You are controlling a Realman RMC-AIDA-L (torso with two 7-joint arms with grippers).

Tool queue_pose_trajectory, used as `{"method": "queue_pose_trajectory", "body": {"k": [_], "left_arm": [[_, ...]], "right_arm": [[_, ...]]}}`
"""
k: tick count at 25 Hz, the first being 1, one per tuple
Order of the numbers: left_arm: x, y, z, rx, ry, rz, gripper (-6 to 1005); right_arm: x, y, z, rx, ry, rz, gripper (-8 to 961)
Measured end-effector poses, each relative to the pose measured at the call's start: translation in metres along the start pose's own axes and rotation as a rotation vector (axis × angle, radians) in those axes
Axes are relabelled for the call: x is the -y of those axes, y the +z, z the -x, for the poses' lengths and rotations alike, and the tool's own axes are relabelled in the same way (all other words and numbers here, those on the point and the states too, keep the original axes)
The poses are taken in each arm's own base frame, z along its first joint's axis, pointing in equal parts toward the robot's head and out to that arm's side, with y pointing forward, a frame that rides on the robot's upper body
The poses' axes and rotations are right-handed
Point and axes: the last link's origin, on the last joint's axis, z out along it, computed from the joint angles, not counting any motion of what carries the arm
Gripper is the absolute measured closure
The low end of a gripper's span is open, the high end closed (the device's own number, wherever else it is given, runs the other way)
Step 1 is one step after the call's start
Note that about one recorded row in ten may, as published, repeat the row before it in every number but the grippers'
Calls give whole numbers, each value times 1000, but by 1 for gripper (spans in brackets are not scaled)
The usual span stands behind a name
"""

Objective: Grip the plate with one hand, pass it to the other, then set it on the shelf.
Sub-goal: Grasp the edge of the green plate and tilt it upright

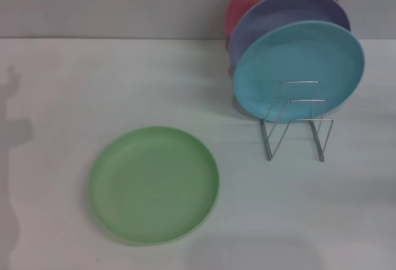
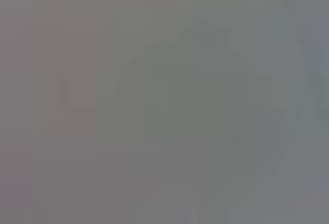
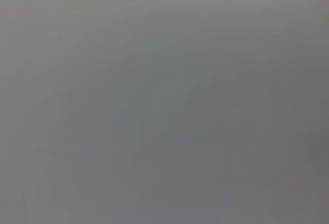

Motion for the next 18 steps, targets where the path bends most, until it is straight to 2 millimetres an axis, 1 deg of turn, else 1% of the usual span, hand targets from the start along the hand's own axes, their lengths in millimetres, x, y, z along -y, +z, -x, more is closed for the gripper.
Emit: {"method": "queue_pose_trajectory", "body": {"k": [2,4,5,6,8,11,14,18], "left_arm": [[4,6,5,74,-12,-5,138],[7,13,9,178,-64,14,138],[7,22,11,308,-142,60,138],[7,22,11,308,-142,60,138],[3,27,8,414,-204,123,138],[-2,31,-9,496,-264,218,138],[-8,30,-33,556,-306,339,138],[-18,18,-60,630,-324,513,138]], "right_arm": [[-1,0,0,1,1,2,302],[-2,2,0,1,2,6,302],[-3,2,0,2,2,8,302],[-3,3,0,3,3,10,302],[-5,5,1,5,2,16,302],[-8,8,1,8,1,27,302],[-8,9,2,11,-1,30,302],[-11,10,3,21,1,39,302]]}}
